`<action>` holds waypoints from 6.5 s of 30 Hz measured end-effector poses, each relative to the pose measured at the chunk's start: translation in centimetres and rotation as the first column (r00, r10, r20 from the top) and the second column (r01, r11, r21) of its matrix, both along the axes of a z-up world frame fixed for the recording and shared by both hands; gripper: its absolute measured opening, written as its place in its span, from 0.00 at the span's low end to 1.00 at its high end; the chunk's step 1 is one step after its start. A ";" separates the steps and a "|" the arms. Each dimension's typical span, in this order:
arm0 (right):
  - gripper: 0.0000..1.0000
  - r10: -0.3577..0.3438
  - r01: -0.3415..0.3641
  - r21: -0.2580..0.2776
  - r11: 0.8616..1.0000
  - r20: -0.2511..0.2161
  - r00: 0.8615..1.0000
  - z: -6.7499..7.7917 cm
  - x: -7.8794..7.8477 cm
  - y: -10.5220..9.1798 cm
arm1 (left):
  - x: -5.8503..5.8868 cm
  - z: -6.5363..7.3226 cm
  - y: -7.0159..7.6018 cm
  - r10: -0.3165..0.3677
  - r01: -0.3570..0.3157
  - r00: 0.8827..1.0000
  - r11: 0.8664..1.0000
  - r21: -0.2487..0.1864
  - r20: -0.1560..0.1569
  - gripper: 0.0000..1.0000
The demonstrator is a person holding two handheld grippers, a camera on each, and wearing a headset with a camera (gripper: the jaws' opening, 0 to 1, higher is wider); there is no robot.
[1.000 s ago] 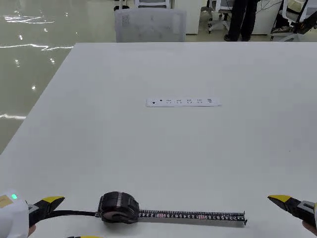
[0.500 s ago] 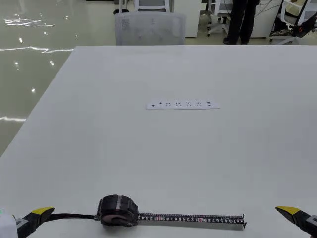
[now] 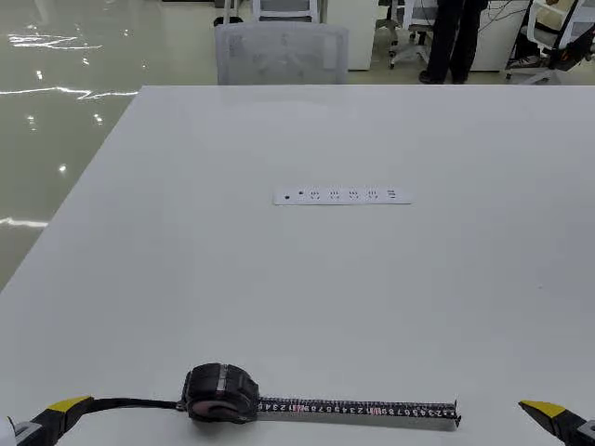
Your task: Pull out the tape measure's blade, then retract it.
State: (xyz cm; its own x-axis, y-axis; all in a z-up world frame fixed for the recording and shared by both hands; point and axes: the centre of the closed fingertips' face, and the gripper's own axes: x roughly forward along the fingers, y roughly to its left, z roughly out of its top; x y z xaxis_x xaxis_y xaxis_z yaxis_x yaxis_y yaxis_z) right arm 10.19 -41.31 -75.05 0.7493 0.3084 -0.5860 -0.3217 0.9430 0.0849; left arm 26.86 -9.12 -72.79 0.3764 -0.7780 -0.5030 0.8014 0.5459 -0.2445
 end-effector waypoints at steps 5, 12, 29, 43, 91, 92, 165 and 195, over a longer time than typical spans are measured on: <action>0.91 0.001 -0.001 0.001 1.000 -0.002 1.000 -0.1 0.0 0.1 | 0.0 -0.1 0.0 0.009 -0.009 1.000 1.000 -0.008 -0.016 0.95; 0.91 0.002 -0.002 0.002 1.000 -0.001 1.000 0.0 0.1 0.1 | -0.1 -0.1 0.1 0.004 -0.004 1.000 1.000 0.002 -0.013 0.95; 0.90 0.012 -0.012 0.013 1.000 0.008 1.000 0.0 0.4 0.5 | -0.1 0.5 -2.1 -0.004 0.004 1.000 1.000 -0.003 -0.024 0.93; 0.90 0.004 -0.005 0.028 1.000 0.016 1.000 0.1 0.6 0.4 | -0.4 1.0 -5.7 -0.049 0.049 0.998 0.999 -0.009 -0.045 0.93; 0.89 0.001 -0.002 0.047 0.999 0.021 1.000 -0.7 1.4 -0.2 | 1.3 -3.9 -9.7 0.063 -0.037 0.972 0.992 0.116 -0.226 0.85; 0.89 0.002 -0.003 0.047 0.999 0.021 1.000 -0.7 1.4 -0.2 | 1.4 -3.9 -9.6 0.064 -0.039 0.972 0.993 0.114 -0.227 0.85; 0.67 0.120 -0.121 0.091 0.988 0.018 0.993 -3.4 4.8 -0.2 | 3.4 -6.3 -8.5 0.386 -0.376 0.923 0.900 0.219 -0.001 0.62; 0.35 0.241 -0.237 0.106 0.966 -0.018 0.970 -5.3 5.7 -1.0 | 3.4 -6.3 -8.5 0.375 -0.366 0.927 0.905 0.219 0.002 0.61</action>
